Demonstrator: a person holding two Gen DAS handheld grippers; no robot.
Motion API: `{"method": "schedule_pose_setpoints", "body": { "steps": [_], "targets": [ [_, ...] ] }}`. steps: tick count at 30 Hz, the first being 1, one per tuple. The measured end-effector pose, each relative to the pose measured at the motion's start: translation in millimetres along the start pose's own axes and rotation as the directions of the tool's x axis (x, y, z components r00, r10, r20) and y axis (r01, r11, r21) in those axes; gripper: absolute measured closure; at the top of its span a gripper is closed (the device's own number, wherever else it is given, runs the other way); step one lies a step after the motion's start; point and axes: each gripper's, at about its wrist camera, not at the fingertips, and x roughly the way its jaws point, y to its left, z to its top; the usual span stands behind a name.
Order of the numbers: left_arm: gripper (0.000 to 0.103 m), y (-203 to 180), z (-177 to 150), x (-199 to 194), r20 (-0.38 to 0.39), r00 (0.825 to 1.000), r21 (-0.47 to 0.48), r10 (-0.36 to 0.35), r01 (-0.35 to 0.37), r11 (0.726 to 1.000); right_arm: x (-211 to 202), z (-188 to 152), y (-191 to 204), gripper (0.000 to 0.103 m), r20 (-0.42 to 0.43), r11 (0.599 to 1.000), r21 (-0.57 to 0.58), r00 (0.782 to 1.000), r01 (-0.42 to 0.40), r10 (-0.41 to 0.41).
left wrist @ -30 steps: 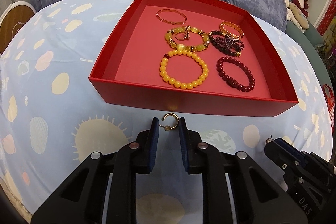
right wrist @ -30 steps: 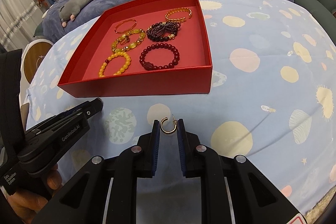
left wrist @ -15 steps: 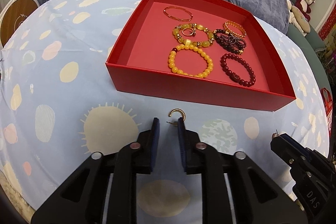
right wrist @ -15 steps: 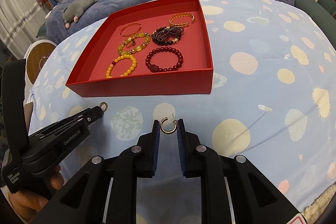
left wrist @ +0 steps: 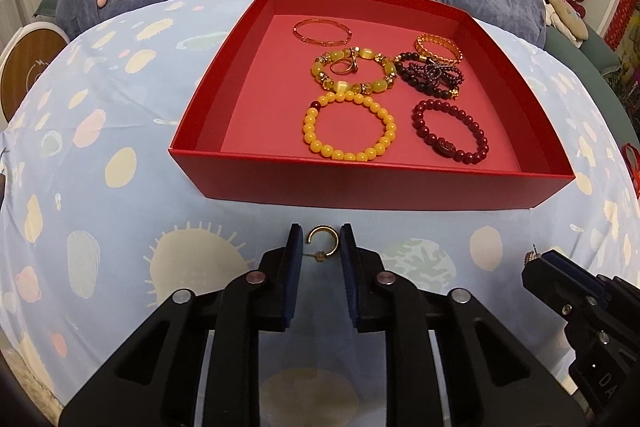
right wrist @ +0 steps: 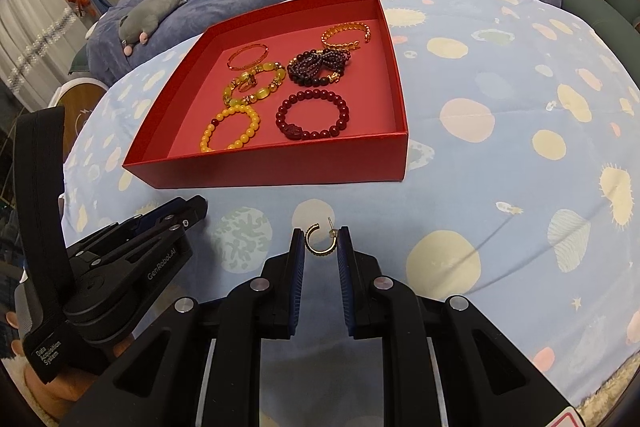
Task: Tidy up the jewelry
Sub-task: 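Carry both hoop earrings over the red box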
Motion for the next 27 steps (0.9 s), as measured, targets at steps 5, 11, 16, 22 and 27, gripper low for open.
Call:
{"method": "schedule_pose_setpoints", "body": {
  "steps": [5,11,16,22,27],
  "targets": [
    [0.086,6,-2,-3,-0.004,1.0,-0.024,-0.024,0.024,0.999,-1,0,1,0.087,0.001,1.0,-0.005,1.0,-0.002,0.002],
    [0.087,14,-5,-23,0.007,0.999,-0.056,-0.052,0.052,0.997,-8,2,3,0.087,0.015,1.0,-0.012,1.0,-0.01,0.01],
    [0.086,16,2,-50,0.034,0.997,-0.07,-0.069,0.071,0.995,-23,7,10,0.087,0.048,0.999,-0.026,0.998,-0.027,0.028],
    [0.086,13,32,-82,0.108,0.991,-0.057,-0.082,0.089,0.994,-48,27,19,0.087,0.111,0.998,-0.049,0.992,-0.051,0.056],
    [0.086,4,66,-90,0.157,0.982,-0.033,-0.102,0.108,0.994,-55,57,29,0.087,0.16,0.995,-0.085,0.985,-0.055,0.068]
  ]
}}
